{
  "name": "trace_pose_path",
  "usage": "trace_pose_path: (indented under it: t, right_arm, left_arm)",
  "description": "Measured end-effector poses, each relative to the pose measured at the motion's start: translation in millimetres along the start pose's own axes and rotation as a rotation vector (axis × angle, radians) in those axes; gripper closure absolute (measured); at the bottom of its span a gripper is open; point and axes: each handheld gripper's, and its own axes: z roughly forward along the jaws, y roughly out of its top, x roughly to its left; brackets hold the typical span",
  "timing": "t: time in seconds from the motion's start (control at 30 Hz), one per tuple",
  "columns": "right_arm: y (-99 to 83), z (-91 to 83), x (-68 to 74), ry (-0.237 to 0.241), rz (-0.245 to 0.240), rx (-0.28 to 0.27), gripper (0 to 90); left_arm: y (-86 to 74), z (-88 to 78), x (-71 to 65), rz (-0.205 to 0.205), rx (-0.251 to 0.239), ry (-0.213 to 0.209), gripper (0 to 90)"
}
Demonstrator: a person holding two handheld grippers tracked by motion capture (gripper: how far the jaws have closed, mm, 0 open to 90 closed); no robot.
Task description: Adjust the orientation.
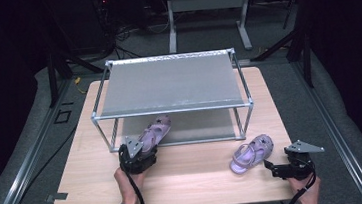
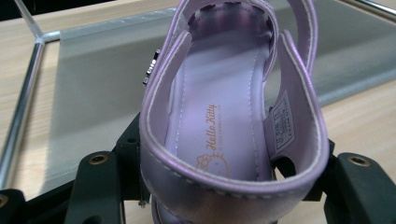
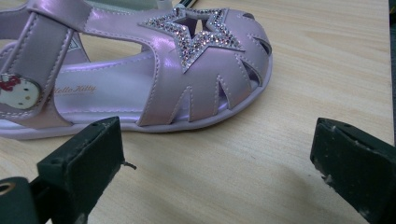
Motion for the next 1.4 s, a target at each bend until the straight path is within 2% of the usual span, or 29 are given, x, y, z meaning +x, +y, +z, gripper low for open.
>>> trace_pose_path:
  t: [0.2, 0.3, 0.37, 0.43, 0.5, 0.53, 0.67, 0.77, 0.87, 0.9, 1.03, 1.27, 1.4]
  right_arm:
    - [0.1, 0.1, 0.1, 0.0, -0.003, 0.002, 2.2]
    - [0.0, 0.1, 0.2, 0.0, -0.001, 0.001, 2.2]
    - [0.1, 0.1, 0.1, -0.001, -0.002, 0.002, 2.2]
    - [0.1, 0.1, -0.1, 0.001, -0.003, 0.002, 2.2]
    - [0.2, 0.2, -0.1, 0.005, -0.002, 0.003, 2.2]
    - [0.2, 0.2, -0.1, 0.004, -0.003, 0.003, 2.2]
    - [0.2, 0.1, -0.1, 0.007, -0.003, 0.003, 2.3]
    - [0.1, 0.1, -0.1, 0.008, -0.004, 0.002, 2.3]
    - [0.1, 0.1, 0.1, 0.01, -0.001, 0.001, 2.3]
    - [0.0, 0.0, 0.1, 0.008, -0.002, 0.001, 2.3]
    - [0.0, 0.2, 0.2, 0.009, -0.003, 0.001, 2.8]
    - [-0.1, 0.2, 0.5, 0.014, -0.017, -0.001, 3.2]
    - [-0.2, -0.4, 0.3, 0.017, -0.017, -0.001, 3.2]
  left_arm:
    - [5.1, 16.7, -8.3, -0.013, 0.002, 0.011, 37.5]
    - [10.0, 23.0, -9.6, -0.054, -0.008, 0.016, 37.5]
    - [11.4, 25.1, -10.9, -0.055, -0.013, 0.027, 37.5]
    - [15.6, 33.6, -11.8, -0.078, -0.007, 0.03, 37.5]
    - [18.0, 38.8, -12.6, -0.081, 0.008, 0.04, 37.5]
    - [19.1, 42.2, -12.7, -0.093, 0.015, 0.037, 37.5]
    - [20.9, 51.5, -13.7, -0.098, 0.052, 0.027, 37.5]
    - [23.5, 59.7, -13.5, -0.111, 0.064, 0.033, 37.5]
    - [26.4, 66.4, -12.6, -0.128, 0.068, 0.045, 37.5]
    - [27.2, 68.2, -11.9, -0.121, 0.082, 0.05, 37.5]
    - [28.9, 75.7, -10.9, -0.157, 0.085, 0.069, 37.5]
    - [37.2, 91.1, -7.7, -0.158, 0.098, 0.105, 37.4]
    - [35.3, 102.4, -10.1, -0.178, 0.135, 0.115, 36.8]
